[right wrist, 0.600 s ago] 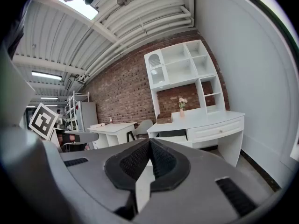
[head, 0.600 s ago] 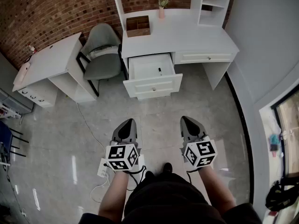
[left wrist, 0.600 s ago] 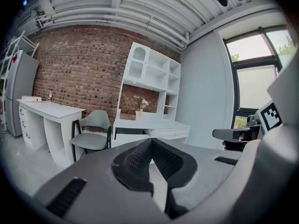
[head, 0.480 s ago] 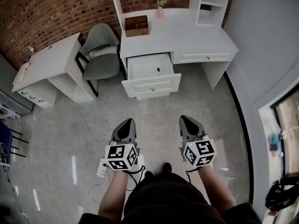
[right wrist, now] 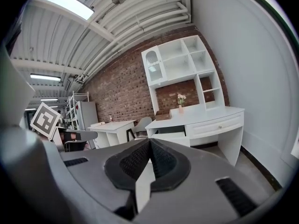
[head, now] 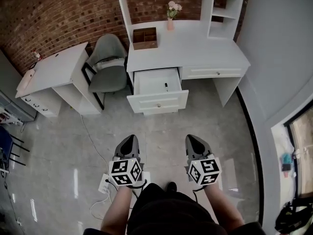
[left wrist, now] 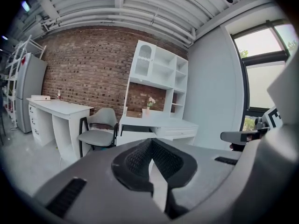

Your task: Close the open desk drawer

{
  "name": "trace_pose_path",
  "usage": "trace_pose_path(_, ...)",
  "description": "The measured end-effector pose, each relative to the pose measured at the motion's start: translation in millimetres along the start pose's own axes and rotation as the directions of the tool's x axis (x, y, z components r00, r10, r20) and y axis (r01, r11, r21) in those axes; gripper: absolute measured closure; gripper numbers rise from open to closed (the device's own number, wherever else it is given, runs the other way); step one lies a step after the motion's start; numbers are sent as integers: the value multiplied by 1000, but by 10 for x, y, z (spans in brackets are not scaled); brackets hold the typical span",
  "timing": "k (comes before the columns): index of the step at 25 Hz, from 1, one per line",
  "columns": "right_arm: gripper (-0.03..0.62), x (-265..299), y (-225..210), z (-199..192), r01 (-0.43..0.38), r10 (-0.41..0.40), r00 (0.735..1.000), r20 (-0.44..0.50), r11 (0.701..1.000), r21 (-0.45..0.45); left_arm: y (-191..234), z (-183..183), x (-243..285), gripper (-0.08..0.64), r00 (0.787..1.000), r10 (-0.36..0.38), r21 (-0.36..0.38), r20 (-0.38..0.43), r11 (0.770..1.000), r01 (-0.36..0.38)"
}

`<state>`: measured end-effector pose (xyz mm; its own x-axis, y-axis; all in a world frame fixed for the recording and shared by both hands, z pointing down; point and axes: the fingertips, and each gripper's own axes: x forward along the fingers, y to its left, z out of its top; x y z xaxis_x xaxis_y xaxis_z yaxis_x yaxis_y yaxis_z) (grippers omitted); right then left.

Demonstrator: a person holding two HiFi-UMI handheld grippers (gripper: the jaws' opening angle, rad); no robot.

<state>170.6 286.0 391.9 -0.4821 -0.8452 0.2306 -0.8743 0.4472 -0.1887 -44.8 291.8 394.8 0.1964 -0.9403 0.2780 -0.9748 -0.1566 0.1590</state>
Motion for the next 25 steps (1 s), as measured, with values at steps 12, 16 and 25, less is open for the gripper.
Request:
trace_pose_path(12,588,368,-328,-107,58,-55,997,-53,997,59,259,-18,411,551,999,39,8,-35,999,-39)
trace_pose_path(16,588,721,-459,-79,80,-75,995,-72,995,65,428,8,822,551,998,27,-1,-50,1000,-27)
trace_pose_path(25,588,1849,-760,80,156,-145,982,-119,984,84,926,202,1932,551,995,-24,-2,-95,1000,23)
